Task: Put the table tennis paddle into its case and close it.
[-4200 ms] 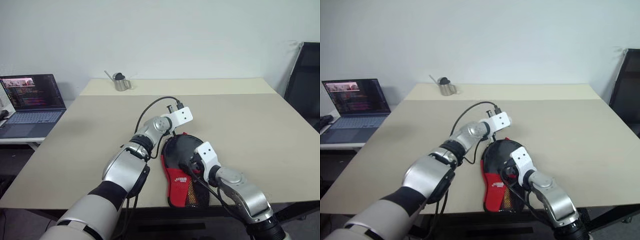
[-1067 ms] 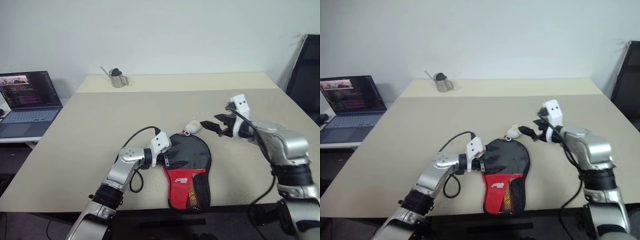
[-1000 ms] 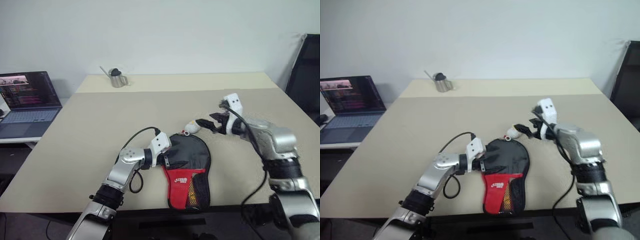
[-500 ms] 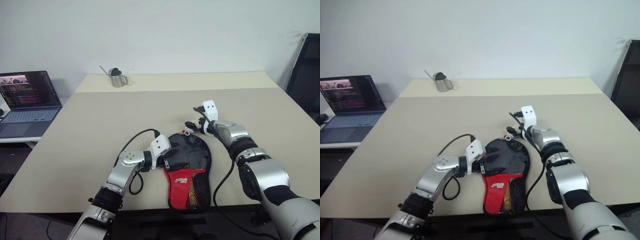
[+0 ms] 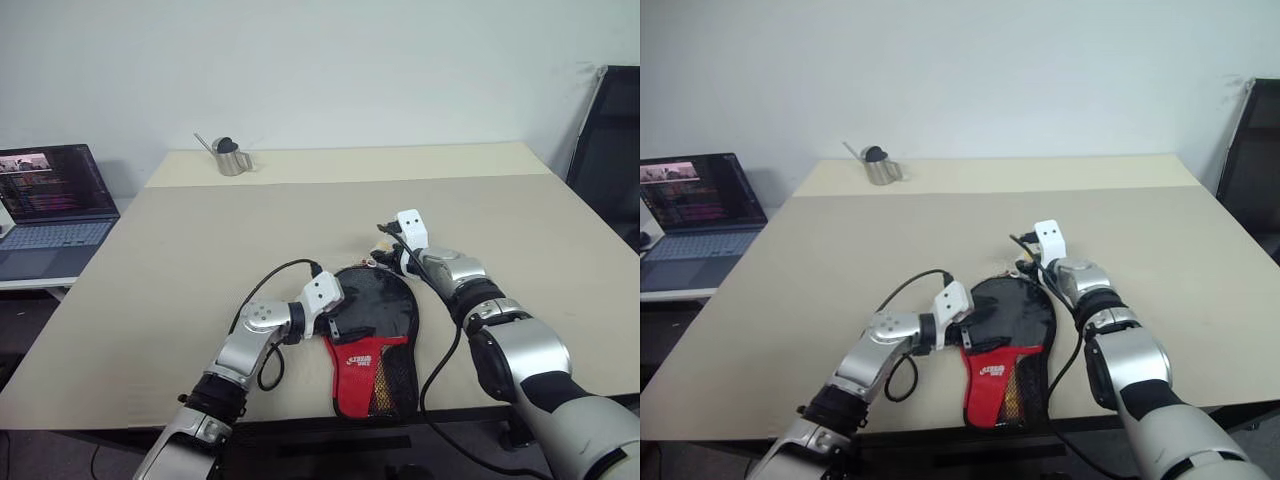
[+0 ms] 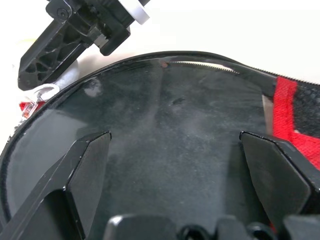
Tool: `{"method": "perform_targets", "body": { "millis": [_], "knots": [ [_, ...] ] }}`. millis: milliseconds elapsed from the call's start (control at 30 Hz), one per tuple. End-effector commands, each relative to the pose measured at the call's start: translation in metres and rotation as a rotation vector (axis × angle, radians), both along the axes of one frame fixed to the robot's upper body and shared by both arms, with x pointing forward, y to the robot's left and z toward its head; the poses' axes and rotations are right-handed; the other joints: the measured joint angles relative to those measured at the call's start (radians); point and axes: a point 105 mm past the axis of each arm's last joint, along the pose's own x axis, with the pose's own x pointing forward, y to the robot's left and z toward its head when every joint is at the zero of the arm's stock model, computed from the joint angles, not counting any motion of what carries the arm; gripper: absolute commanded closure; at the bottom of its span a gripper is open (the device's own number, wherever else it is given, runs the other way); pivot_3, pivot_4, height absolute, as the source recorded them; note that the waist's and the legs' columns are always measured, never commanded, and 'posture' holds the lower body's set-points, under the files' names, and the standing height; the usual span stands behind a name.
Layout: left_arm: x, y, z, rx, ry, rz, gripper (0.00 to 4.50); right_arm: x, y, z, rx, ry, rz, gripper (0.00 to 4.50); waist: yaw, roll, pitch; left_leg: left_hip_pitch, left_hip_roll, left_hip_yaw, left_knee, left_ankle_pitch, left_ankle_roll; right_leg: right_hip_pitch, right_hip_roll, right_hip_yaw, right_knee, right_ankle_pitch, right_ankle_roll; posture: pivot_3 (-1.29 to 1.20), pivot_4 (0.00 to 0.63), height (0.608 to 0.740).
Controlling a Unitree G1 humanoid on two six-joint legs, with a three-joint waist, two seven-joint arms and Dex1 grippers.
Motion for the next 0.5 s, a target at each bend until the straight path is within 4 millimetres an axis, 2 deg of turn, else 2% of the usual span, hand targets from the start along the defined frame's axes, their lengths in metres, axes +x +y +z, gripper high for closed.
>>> {"method": "perform_targets", "body": {
  "millis": [33,100,200,500],
  "knots": [
    [-0.004,0.007,-0.034,0.109,0.086,-0.016,0.00,0.005,0.001,0.018,-0.011,-0.079,-0.001,3.60,0.001,0.002,-0.001,0.000,0.000,0.000,0.000,0.000,0.000,0.000,0.000,0.000,0.000,0.000,0.000,0.00,0.150,0.740],
    [-0.008,0.010,-0.046,0.138,0.127,-0.032,0.00,0.006,-0.002,0.019,-0.032,-0.095,-0.003,3.83,0.001,0.003,-0.003,0.001,0.000,0.000,0.000,0.000,0.000,0.001,0.000,0.000,0.000,0.000,0.000,0.00,0.150,0.740],
    [-0.012,0.012,-0.056,0.163,0.165,-0.050,0.00,0.006,-0.008,0.021,-0.046,-0.105,-0.002,3.86,0.000,0.004,-0.004,0.002,0.000,0.000,0.000,0.000,0.000,0.002,0.000,0.000,0.001,0.000,0.000,0.00,0.150,0.740],
    [-0.015,0.008,-0.070,0.176,0.249,-0.072,0.00,0.006,-0.037,0.026,-0.107,-0.121,-0.035,3.86,0.004,0.008,-0.012,0.003,0.000,-0.001,0.000,0.000,0.000,0.003,0.000,0.000,0.001,0.000,0.000,0.00,0.150,0.740]
  ]
}}
